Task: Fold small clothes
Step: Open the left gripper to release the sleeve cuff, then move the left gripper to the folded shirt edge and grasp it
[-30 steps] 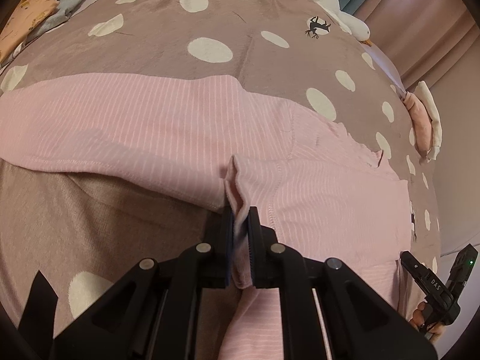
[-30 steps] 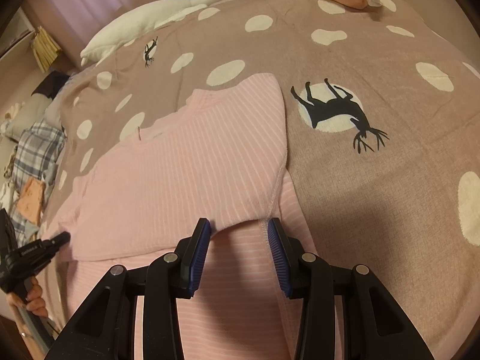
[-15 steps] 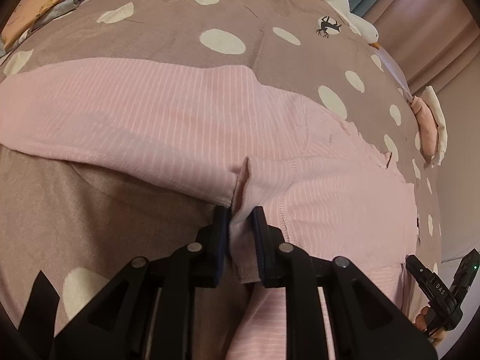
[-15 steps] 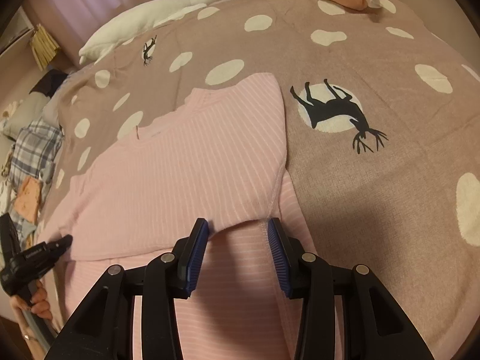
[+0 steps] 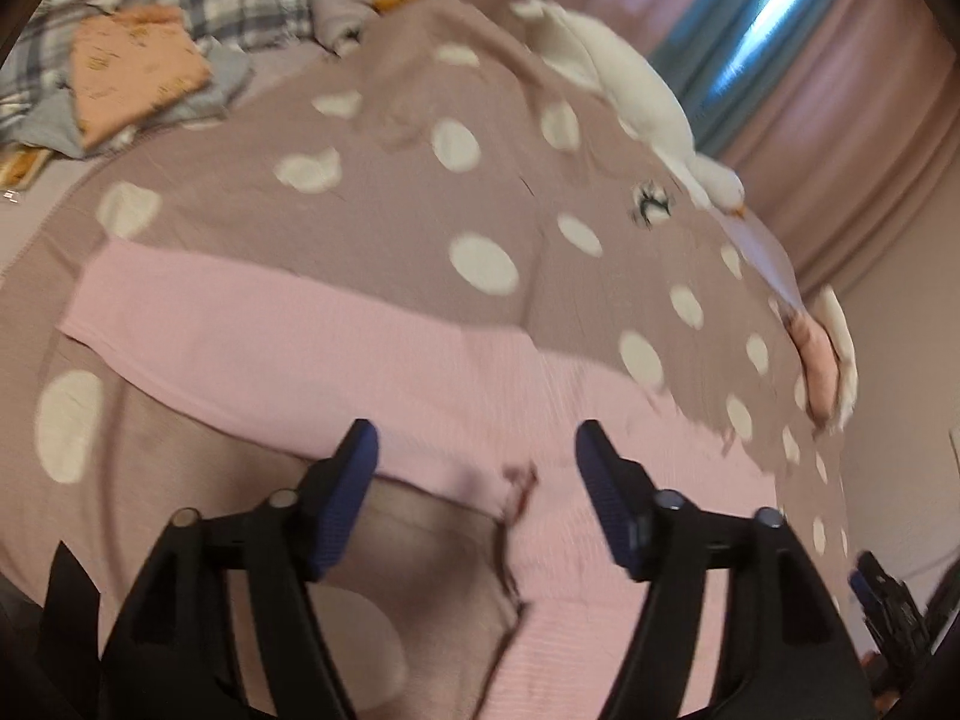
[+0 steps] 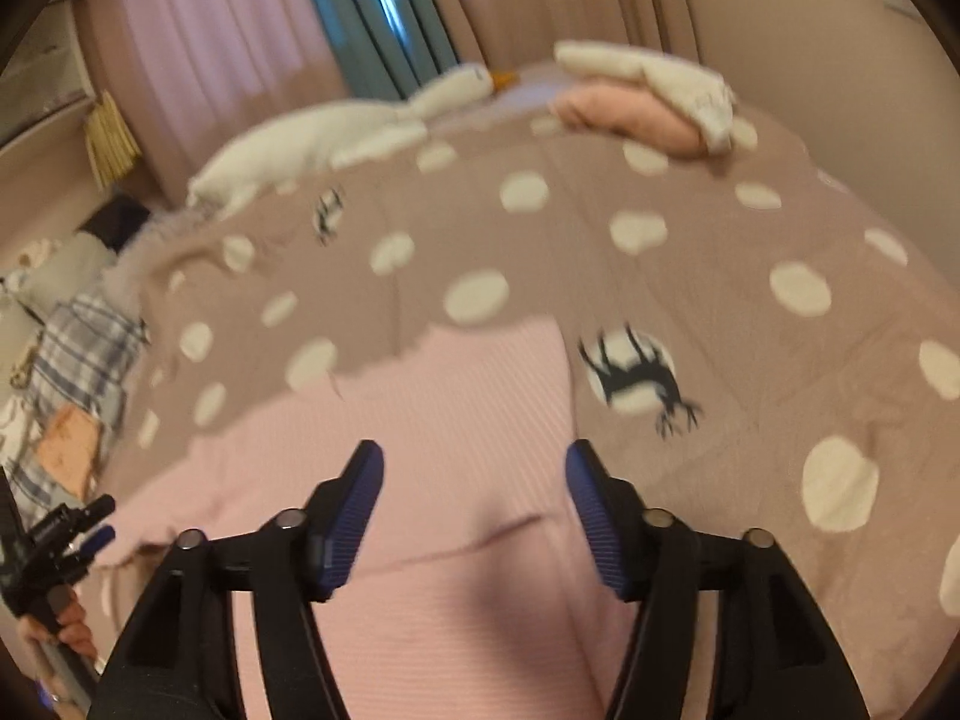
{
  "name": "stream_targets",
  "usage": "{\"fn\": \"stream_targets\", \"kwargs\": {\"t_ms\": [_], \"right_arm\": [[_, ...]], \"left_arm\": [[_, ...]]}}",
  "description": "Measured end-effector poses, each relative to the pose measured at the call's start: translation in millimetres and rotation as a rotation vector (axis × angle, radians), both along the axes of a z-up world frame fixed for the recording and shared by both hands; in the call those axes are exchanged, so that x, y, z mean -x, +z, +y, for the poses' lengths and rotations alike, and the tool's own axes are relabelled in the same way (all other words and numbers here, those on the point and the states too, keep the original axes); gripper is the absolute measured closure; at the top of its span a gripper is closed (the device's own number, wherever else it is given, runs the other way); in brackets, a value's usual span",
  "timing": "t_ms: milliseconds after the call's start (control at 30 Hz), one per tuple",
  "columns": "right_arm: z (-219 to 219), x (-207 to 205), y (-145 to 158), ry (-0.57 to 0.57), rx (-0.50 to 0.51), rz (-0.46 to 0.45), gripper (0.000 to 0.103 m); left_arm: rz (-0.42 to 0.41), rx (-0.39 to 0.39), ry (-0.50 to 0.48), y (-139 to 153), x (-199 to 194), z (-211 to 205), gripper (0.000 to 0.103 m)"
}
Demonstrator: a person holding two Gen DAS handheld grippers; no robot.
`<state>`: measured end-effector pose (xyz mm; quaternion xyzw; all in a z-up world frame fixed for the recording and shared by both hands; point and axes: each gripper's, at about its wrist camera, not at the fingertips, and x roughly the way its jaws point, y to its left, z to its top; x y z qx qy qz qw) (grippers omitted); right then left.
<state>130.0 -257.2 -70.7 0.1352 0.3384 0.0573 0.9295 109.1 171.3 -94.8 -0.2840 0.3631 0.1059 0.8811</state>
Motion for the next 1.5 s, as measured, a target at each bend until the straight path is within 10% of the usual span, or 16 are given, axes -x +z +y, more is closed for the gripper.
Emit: {"fn": "stream_targets", "kwargs": {"t_ms": [333, 733, 1033, 1300, 1500], "right_arm": [[45, 15, 15, 0.022, -0.033, -0.112, 0.018], [63, 9, -12, 0.026, -0.022, -0.023, 0.017], [64, 7, -18, 0.014, -0.008, 0.007, 0.017], [65, 5, -23, 0.019, -0.007, 0.025, 0.017], [64, 8, -21, 0.015, -0.002, 0.018, 0.017]], "left_arm": [[0.047, -0.012, 0.256, -15, 20, 74, 0.018], [0.130, 0.062, 0.460, -56, 29, 145, 0.021], [0.131, 0.131, 0.501, -79, 24, 170, 0.036], [0.097, 0.169, 0.523, -85, 19, 184, 0.089], [0.075, 0.079, 0.500, -67, 16, 167, 0.094]]}}
